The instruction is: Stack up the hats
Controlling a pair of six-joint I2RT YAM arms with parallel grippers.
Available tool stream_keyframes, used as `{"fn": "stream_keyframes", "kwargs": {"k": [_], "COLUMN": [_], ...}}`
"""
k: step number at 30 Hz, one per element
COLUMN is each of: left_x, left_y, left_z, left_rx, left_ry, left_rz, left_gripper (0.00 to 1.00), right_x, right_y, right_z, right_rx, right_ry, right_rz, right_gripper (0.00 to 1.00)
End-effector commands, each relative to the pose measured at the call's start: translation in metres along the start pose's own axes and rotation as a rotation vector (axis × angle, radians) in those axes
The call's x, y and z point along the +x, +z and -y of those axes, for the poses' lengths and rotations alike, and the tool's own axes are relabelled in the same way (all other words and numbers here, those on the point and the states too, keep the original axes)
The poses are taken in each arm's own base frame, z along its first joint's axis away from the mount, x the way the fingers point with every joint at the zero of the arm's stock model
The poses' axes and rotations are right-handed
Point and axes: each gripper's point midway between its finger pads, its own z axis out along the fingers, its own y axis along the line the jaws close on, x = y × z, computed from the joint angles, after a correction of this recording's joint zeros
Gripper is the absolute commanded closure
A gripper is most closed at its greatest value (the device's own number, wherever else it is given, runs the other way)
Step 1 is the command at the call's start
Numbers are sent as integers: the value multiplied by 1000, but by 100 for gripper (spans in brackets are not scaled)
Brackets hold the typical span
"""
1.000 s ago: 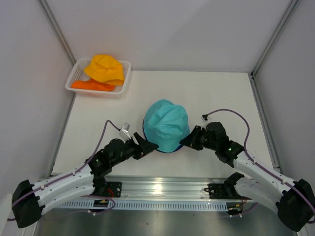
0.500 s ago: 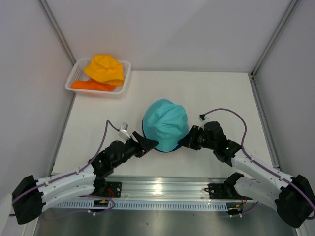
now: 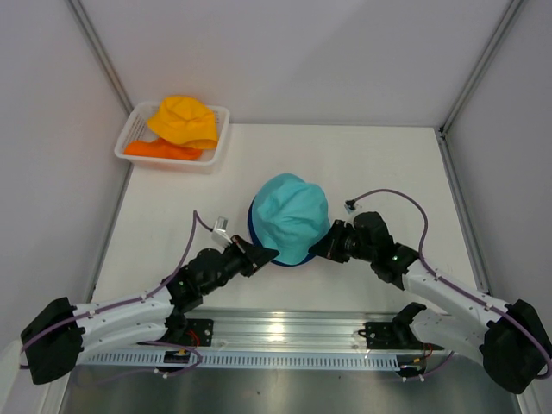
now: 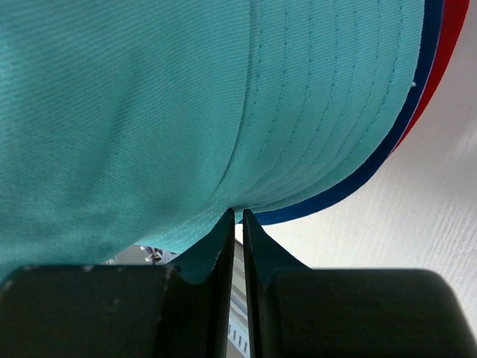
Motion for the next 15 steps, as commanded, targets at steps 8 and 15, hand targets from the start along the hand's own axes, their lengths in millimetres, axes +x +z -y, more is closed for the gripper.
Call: {"fn": "stream_keyframes", "kwargs": {"k": [8, 15], "left_x": [-3, 8], "left_y": [-1, 0], "left_z": [-30, -59], "left_rx": [-179, -300], "left_ry": [-55, -53], "left_rz": [37, -9], "left_gripper": [99, 99], "right_x": [-20, -24], "right_y": [2, -6], "right_z": [-30, -10], "right_rx": [-79, 35], "right_ry": [-57, -71], "right_rz": [54, 87], "right_gripper": [85, 74]}}
